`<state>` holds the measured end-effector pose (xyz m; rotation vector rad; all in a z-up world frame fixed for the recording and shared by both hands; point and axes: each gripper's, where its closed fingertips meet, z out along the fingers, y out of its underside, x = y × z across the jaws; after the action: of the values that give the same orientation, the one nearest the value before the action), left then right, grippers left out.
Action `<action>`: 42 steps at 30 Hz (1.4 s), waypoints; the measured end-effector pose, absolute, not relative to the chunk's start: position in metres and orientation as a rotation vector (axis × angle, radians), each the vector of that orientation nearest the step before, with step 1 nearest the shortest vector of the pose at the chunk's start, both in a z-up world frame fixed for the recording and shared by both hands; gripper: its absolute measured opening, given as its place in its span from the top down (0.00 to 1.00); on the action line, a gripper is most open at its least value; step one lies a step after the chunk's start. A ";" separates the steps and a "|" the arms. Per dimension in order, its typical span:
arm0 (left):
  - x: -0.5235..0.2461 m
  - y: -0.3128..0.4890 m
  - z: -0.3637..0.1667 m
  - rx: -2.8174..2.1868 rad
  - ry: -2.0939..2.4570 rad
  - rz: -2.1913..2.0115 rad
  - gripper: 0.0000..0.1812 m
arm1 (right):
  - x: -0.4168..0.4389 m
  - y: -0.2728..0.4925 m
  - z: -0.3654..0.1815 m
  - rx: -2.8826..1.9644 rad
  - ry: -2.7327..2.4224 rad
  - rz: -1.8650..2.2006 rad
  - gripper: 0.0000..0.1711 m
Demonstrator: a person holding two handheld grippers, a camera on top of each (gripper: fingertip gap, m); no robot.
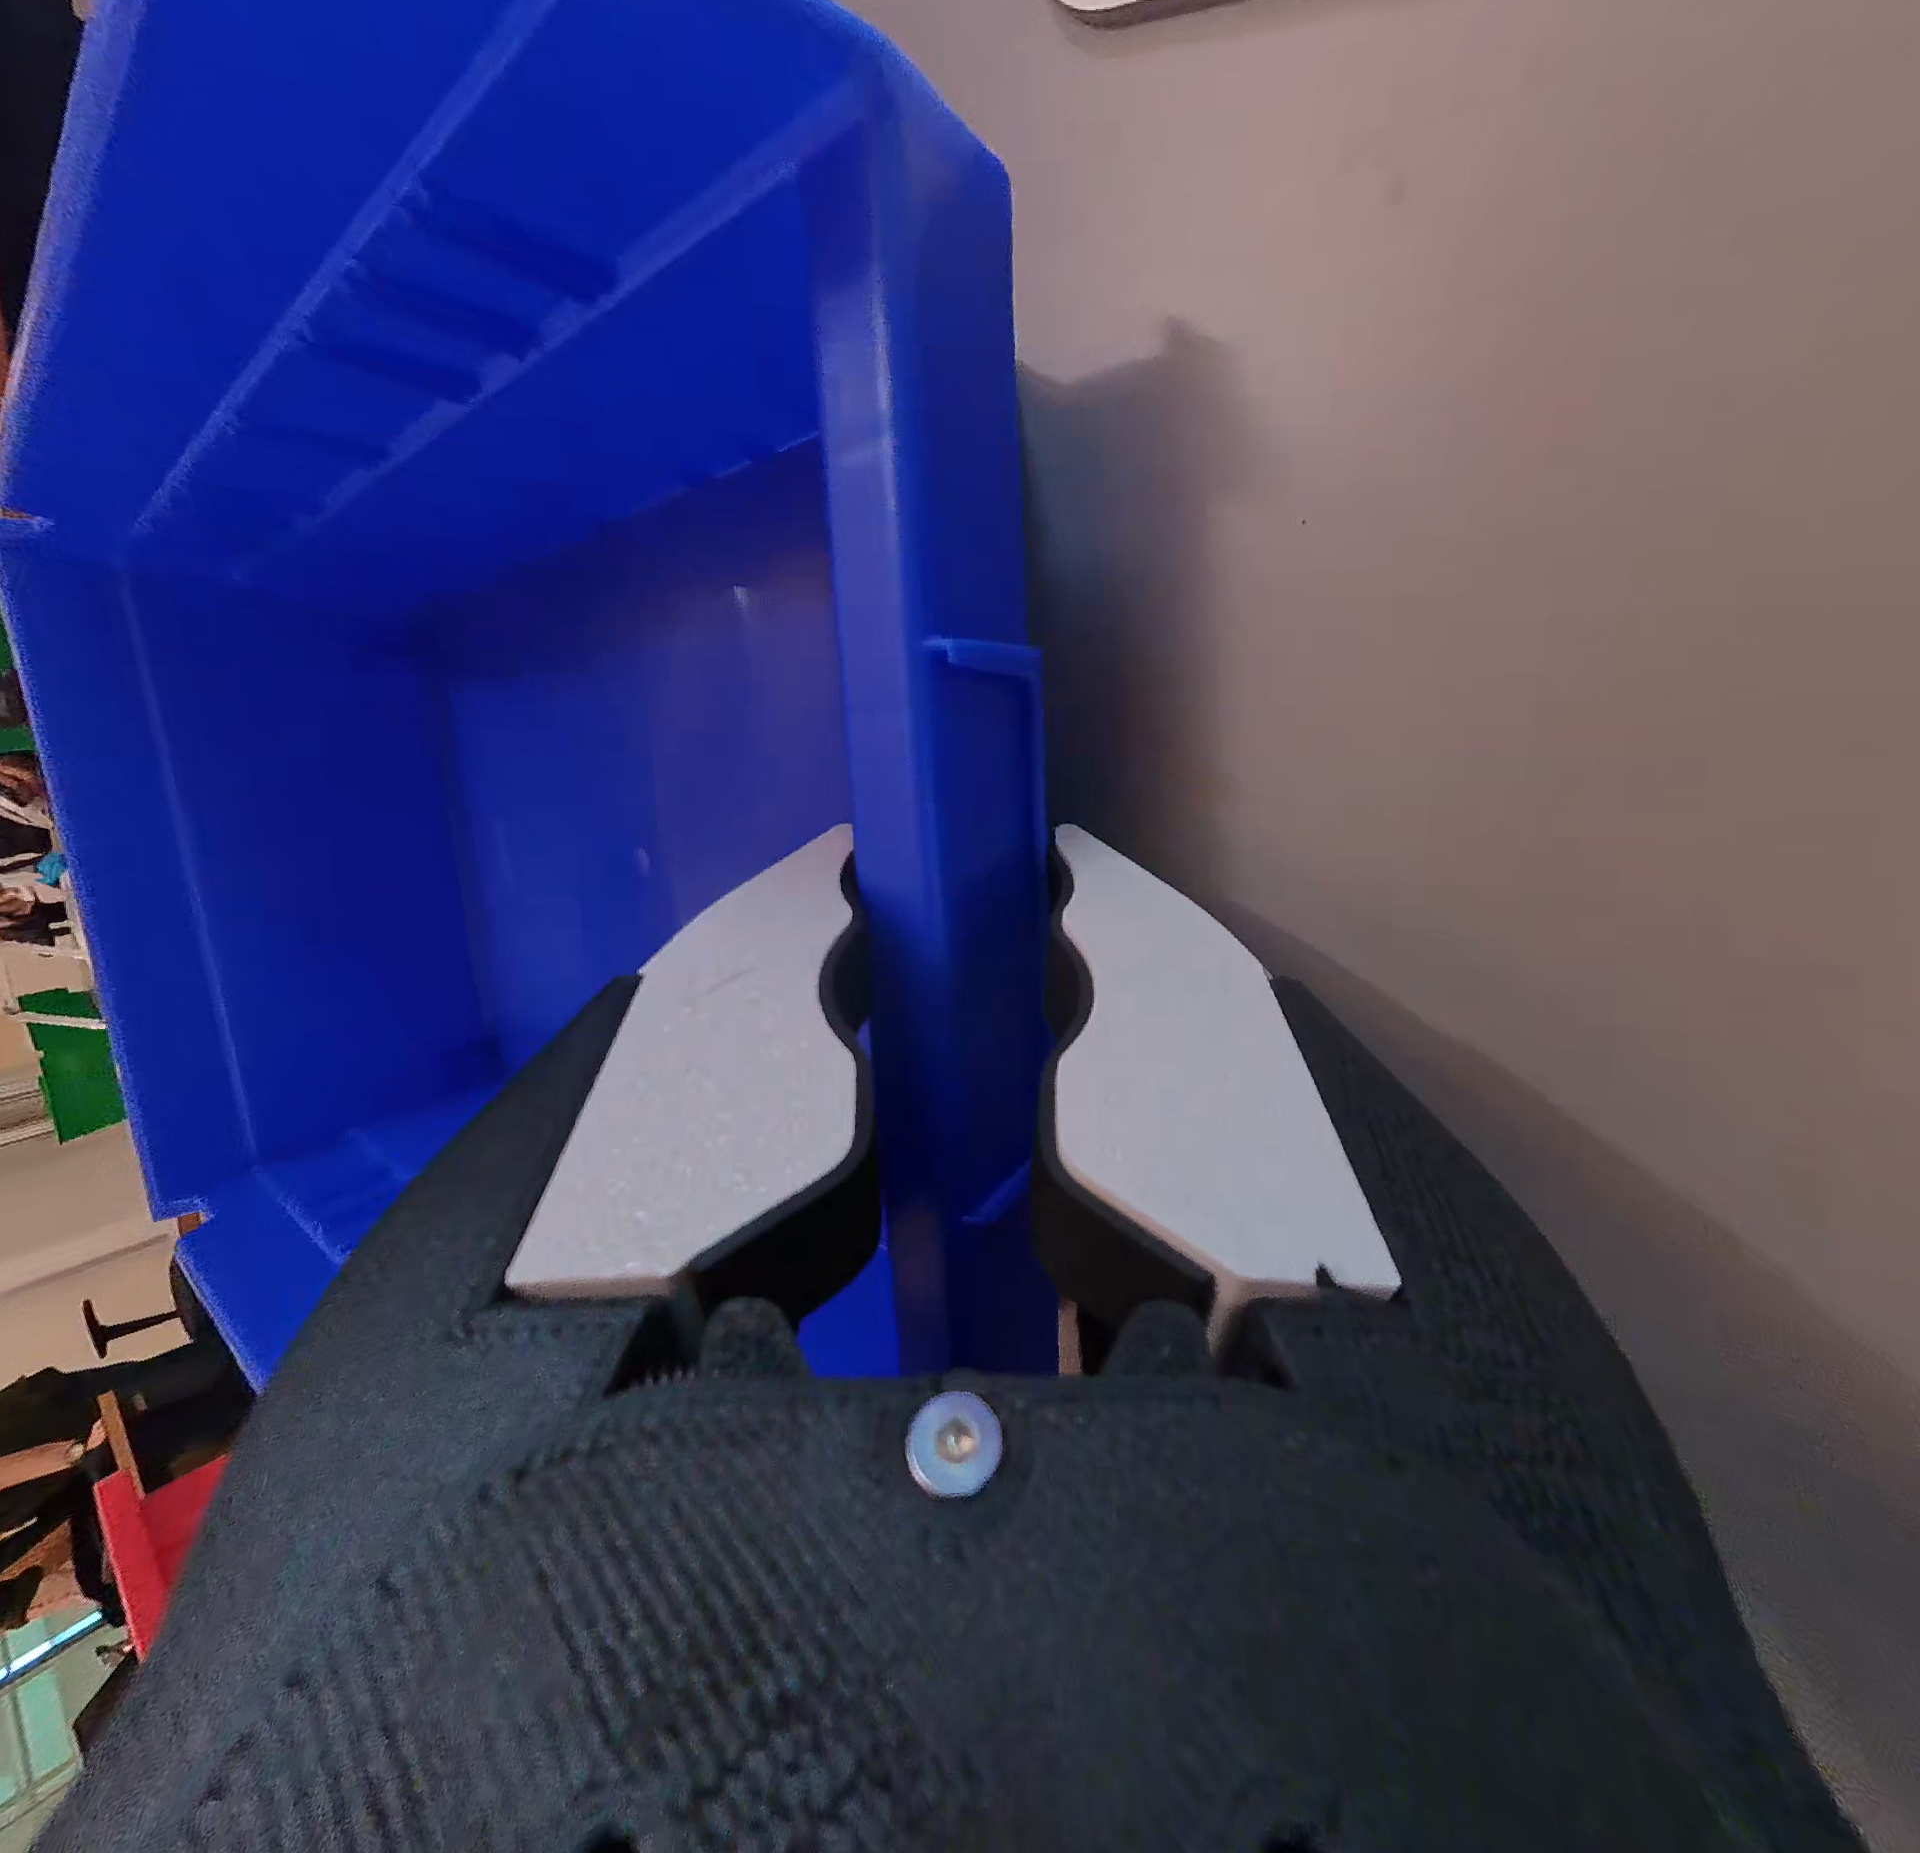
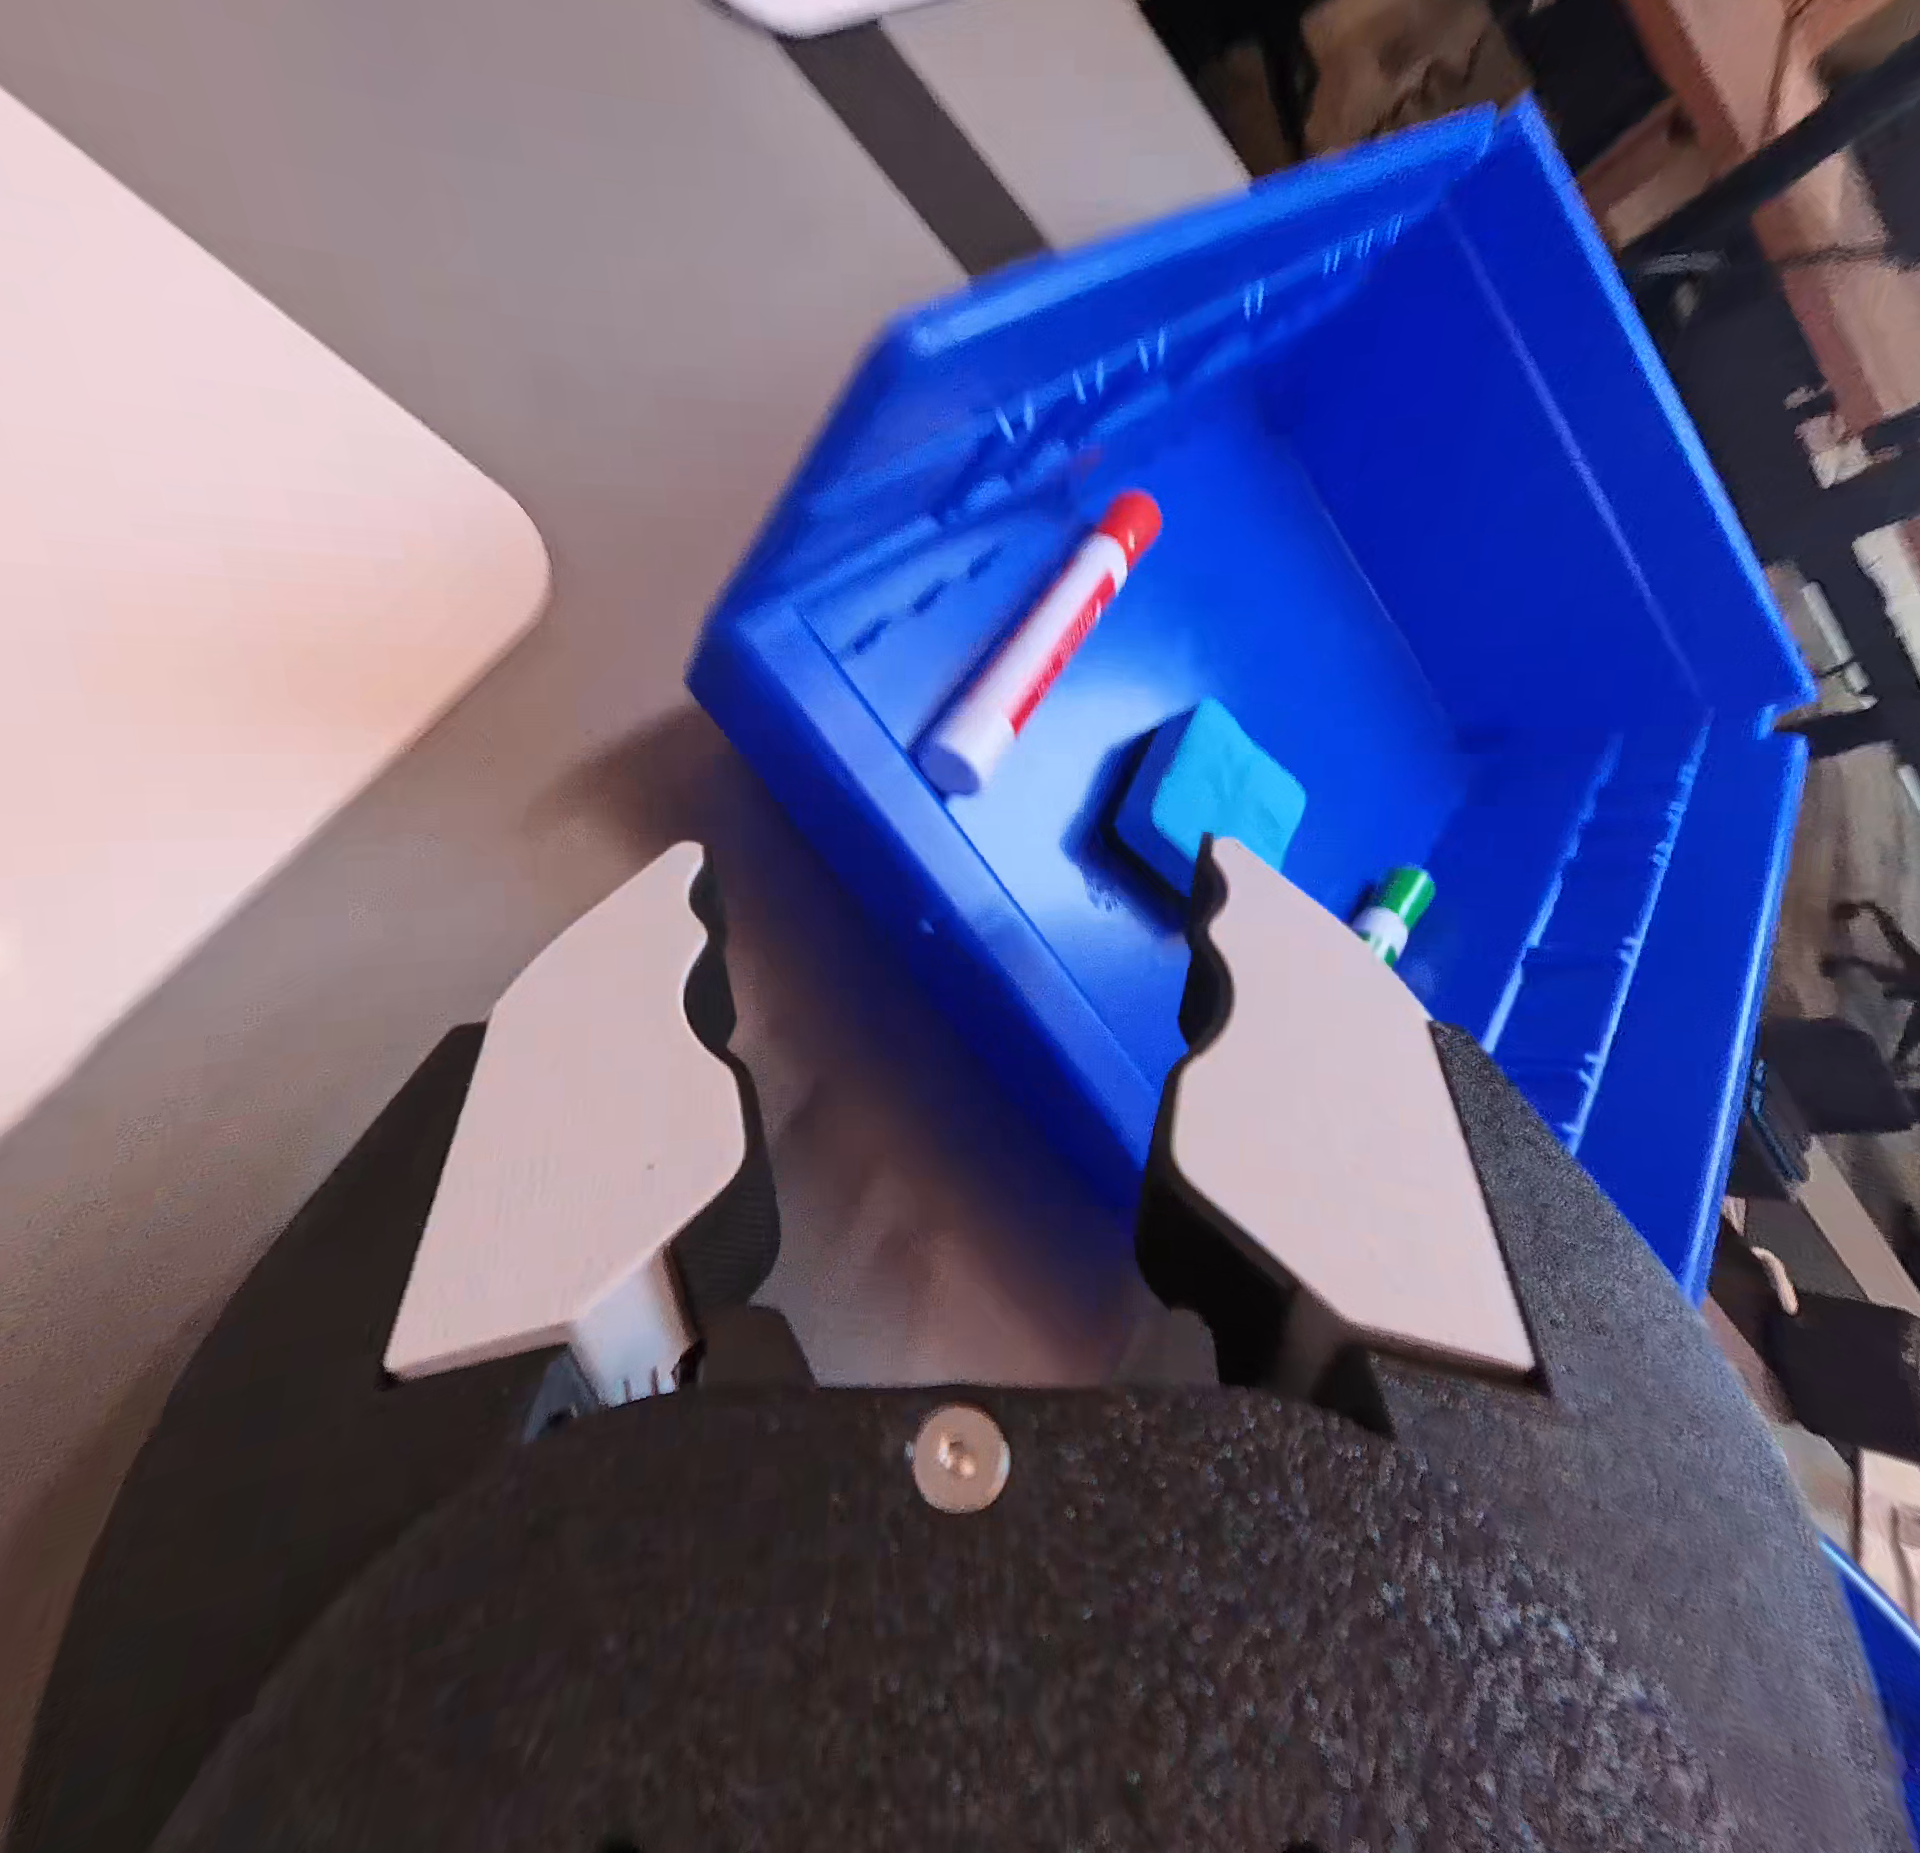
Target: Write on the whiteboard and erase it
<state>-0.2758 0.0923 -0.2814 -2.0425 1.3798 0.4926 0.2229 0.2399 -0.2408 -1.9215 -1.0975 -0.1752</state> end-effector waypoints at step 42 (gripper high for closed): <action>-0.284 0.094 -0.282 -2.104 1.236 0.579 0.82 | 0.052 0.052 -0.260 -1.281 -1.944 -0.287 0.82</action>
<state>-0.2841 0.0938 -0.2819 -2.1042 1.2364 0.5793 0.0518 0.0522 -0.2603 -1.2809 -1.9444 -0.2867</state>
